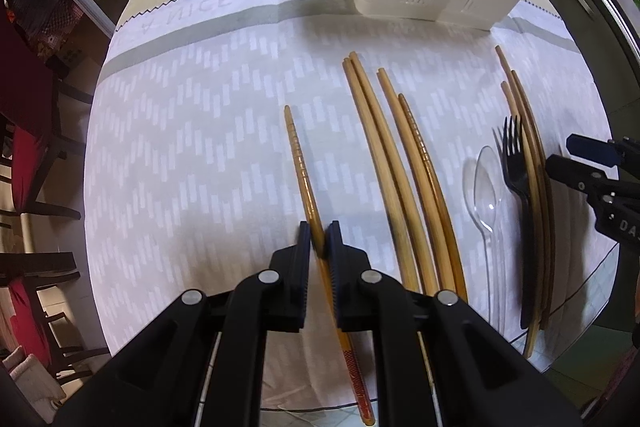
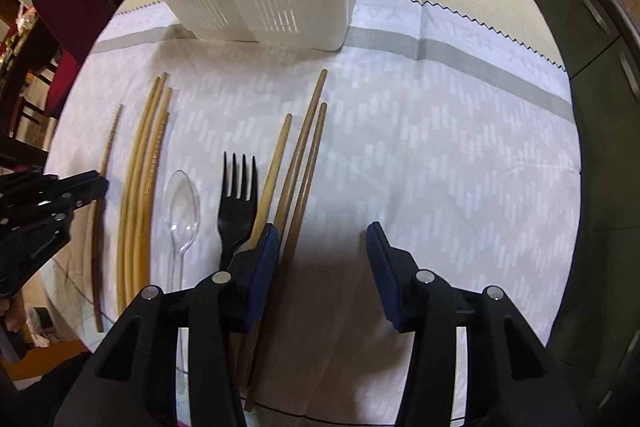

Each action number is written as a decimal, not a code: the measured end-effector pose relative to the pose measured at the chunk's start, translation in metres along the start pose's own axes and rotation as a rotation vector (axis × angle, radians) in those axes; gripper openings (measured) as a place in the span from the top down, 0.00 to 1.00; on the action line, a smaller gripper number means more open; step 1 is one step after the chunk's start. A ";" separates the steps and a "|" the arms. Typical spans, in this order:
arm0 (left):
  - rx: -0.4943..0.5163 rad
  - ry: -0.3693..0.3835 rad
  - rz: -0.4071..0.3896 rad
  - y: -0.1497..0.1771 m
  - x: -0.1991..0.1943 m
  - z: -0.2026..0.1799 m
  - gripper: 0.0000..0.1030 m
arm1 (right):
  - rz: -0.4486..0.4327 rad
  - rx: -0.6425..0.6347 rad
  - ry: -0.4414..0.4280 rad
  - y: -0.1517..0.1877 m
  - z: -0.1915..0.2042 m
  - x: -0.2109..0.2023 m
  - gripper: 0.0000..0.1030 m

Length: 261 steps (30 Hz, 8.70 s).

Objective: Organize utensils
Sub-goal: 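Grasp a wooden chopstick with the left gripper while the right gripper grasps another chopstick, then lift both held chopsticks and carry them over the white utensil holder, then open both grippers to drop the chopsticks into the white holder, then move both grippers back down to the remaining chopsticks on the cloth, then grasp a wooden chopstick with the left gripper while the right gripper grasps another chopstick, then lift both held chopsticks and carry them over the white utensil holder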

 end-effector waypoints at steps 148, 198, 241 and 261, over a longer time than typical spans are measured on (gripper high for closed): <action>-0.119 -0.066 0.002 -0.014 0.017 -0.001 0.24 | -0.346 0.011 -0.059 0.003 -0.036 -0.127 0.49; 0.150 -0.022 0.058 -0.016 0.006 -0.028 0.92 | 0.001 -0.020 -0.022 -0.020 0.012 -0.005 0.70; 0.086 0.081 -0.009 -0.029 -0.053 0.025 0.92 | -0.249 -0.015 -0.087 -0.012 0.013 -0.105 0.93; 0.005 0.011 0.101 -0.024 0.012 0.011 0.92 | -0.262 -0.017 -0.111 -0.008 0.015 -0.108 0.93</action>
Point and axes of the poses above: each gripper's, at about its wrist camera, not at the fingertips, and x roughly the way its jaws point, z to its left, y to its underside, the point moved 10 cm from there along x, roughly the way its jaws point, and after that the axes turned 3 degrees about y, right-handed, at the moved point
